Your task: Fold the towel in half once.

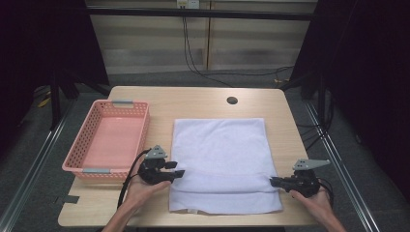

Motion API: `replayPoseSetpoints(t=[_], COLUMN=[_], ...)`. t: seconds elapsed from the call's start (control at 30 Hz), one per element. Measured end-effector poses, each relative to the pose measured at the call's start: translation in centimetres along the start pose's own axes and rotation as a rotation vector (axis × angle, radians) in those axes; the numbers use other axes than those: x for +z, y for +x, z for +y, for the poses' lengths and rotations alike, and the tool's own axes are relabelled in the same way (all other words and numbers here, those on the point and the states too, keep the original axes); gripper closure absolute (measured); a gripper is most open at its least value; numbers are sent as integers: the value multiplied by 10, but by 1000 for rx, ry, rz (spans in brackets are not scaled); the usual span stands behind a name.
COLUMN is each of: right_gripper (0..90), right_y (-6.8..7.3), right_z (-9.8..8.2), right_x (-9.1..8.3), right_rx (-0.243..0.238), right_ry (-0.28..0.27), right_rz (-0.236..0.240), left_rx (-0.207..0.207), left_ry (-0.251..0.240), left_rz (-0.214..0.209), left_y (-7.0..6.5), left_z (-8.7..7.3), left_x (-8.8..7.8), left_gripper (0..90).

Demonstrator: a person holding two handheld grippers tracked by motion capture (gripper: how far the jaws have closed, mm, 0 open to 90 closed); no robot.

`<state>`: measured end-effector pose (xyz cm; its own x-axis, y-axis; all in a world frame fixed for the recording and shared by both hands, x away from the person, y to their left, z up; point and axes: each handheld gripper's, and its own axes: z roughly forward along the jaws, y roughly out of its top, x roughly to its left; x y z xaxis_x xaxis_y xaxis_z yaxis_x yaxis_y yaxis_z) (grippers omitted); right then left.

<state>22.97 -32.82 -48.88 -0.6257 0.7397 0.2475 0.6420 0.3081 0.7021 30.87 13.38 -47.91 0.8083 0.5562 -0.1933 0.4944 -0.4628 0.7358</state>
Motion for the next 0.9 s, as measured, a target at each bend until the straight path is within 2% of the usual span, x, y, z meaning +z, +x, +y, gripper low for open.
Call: replayPoseSetpoints(t=[0.07, 0.1, 0.13, 0.17, 0.2, 0.23, 0.27, 0.37, 0.4, 0.43, 0.53, 0.63, 0.7, 0.77, 0.8, 0.87, 0.9], right_gripper=[860, 859, 857, 852, 847, 844, 838, 827, 824, 821, 781, 736, 720, 673, 648, 620, 619], right_y=[0, 0, 0, -1, 0, 0, 1, 7, 10, 12, 24, 36, 43, 48, 49, 52, 52], right_z=[0, 0, -1, -2, -2, -2, -2, -4, -6, -8, -15, -20, -24, -28, -30, -31, -29], right_x=[0, 0, 0, 0, 0, 0, -1, -8, -11, -13, -24, -34, -41, -45, -46, -51, -52], right_rx=[4, 5, 6, 2, 4, 5, -5, -12, -16, -20, -37, -58, -72, -75, -67, -67, -61], right_ry=[0, -5, -6, -4, -1, 3, 0, -20, -25, -30, -31, -26, -27, -12, -10, -17, -32], right_rz=[2, 6, 6, 7, 10, 14, 13, 25, 24, 29, 41, 67, 88, 99, 108, 88, 83], left_rx=[-1, -2, 6, 17, 34, 71, 98, 88, 100, 119, 133, 162, 146, 146, 147, 131, 121], left_ry=[39, 69, 83, 86, 82, 59, 51, -15, -17, -15, -2, 36, 54, 63, 63, 17, 2], left_rz=[-3, 7, -7, -37, -39, -51, -80, -158, -151, -156, -200, -252, -262, -283, -294, -305, -289], left_y=[3, 3, 2, 0, -2, -7, -12, -23, -26, -31, -41, -46, -48, -49, -49, -46, -45], left_z=[0, -2, -3, -4, -5, -5, -4, -9, -11, -15, -28, -38, -45, -49, -49, -47, -46], left_x=[10, 15, 17, 16, 14, 10, 5, -15, -20, -26, -37, -44, -46, -48, -50, -54, -55], left_gripper=[452, 465, 533, 645, 755, 850, 859, 856, 856, 854, 847, 827, 816, 740, 731, 718, 693])
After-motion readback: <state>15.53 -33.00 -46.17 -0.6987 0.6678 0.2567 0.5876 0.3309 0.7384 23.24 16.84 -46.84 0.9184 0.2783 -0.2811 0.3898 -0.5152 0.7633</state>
